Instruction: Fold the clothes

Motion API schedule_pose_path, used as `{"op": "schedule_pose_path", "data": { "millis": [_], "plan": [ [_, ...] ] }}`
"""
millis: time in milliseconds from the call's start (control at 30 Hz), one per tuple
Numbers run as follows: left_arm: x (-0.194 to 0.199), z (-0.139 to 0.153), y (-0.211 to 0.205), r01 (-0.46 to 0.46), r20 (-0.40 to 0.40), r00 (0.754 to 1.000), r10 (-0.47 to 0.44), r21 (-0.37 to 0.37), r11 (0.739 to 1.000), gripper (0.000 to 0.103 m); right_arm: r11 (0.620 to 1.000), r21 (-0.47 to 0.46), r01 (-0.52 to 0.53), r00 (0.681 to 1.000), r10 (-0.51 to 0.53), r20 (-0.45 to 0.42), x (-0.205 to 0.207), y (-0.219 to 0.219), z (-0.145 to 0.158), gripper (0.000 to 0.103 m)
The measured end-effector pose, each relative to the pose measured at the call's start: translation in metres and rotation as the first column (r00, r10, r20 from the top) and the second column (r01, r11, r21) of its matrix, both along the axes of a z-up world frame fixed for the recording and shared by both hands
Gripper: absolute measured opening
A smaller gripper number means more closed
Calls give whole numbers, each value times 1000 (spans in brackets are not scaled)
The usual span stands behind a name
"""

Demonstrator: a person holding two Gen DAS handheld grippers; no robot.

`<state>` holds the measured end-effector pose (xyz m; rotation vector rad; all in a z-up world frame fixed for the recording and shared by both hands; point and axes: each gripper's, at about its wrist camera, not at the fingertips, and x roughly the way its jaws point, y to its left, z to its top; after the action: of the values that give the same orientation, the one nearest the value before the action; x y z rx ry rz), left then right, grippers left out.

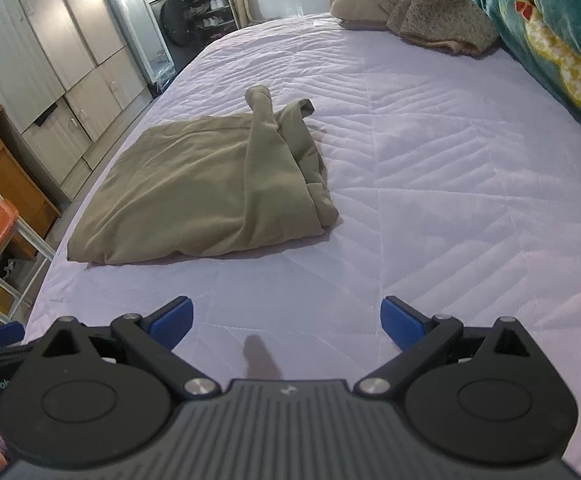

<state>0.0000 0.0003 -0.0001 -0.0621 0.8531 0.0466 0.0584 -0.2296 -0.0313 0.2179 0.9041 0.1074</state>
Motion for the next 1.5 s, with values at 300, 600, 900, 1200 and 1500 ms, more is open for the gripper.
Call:
{"op": "schedule_pose_path", "data": {
  "millis": [300,600,900,1200,1500],
  "plan": [
    [1,-1,4,-8,-6,1000,8,-26,1000,103,1000,-15,4,1000,-4,-5,1,-1,-1,101],
    [1,-2,6,-7,-14,1000,7,-31,999,103,999,-34,-5,1000,4,-10,1,1,0,101],
    [-2,-1,0,11,-18,1000,-11,2,1000,103,999,-44,-12,1000,11,-12,0,2,1,101],
    [-4,1,-3,14,10,1000,-14,-27,1000,103,999,-50,-13,1000,13,-5,-1,2,3,101],
    [-2,1,-3,17,-22,1000,-17,-4,1000,103,998,-58,-15,1000,15,-4,0,3,3,101]
  ]
}}
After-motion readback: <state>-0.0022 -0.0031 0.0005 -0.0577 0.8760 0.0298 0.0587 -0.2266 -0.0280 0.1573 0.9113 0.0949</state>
